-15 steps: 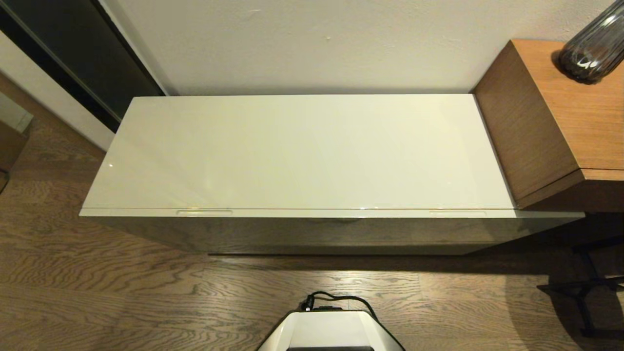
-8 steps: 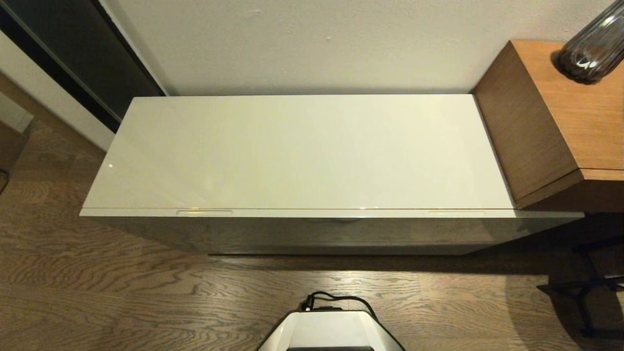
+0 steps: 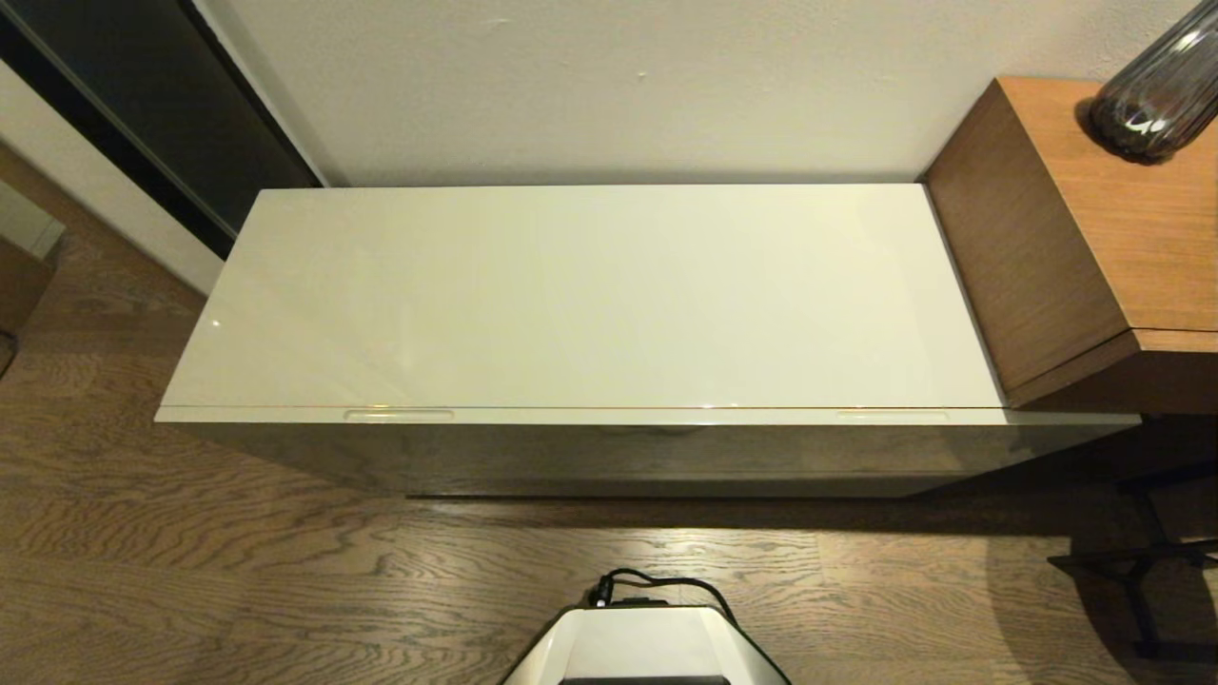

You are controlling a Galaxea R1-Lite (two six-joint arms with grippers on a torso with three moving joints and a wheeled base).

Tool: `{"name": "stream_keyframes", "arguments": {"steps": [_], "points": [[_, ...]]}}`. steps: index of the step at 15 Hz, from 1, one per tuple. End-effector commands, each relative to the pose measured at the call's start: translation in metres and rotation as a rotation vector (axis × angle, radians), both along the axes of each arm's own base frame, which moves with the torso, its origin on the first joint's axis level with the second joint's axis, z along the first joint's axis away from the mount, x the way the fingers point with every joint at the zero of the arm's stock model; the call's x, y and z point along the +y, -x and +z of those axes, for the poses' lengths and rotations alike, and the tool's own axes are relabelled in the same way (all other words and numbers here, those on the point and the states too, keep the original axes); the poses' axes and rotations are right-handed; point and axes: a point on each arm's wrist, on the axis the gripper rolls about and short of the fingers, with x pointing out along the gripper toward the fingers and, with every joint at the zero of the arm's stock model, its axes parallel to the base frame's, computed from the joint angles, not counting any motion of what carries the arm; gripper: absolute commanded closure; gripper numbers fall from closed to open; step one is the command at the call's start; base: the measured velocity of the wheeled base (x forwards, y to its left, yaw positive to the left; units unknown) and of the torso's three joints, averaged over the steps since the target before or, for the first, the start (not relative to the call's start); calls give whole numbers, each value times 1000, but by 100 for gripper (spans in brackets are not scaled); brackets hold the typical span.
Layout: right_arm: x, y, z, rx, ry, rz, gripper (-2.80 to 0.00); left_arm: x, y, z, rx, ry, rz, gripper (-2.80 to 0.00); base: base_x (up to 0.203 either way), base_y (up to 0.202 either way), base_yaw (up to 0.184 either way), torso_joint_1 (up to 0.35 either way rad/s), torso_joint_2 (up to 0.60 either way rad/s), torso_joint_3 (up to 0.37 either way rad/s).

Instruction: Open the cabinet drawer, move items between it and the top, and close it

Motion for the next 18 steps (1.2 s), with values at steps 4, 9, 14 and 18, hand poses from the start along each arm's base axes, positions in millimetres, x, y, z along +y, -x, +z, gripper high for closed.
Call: {"name": "stream_keyframes", "arguments": {"steps": [4,9,14,18], "points": [[0,0,0,0,1,0,0,0,-25,-42,-386,-99,-55,0,0,0,0,0,0,0],[0,0,0,0,1,0,0,-2,-30,-52,-436,28,-148,0,0,0,0,0,0,0],[0,0,0,0,-1,0,0,-3,-29,-57,-354,-240,-219,0,0,0,0,0,0,0],[0,0,0,0,-1,0,0,-3,-30,-58,-364,-212,-217,0,0,0,0,0,0,0]]}}
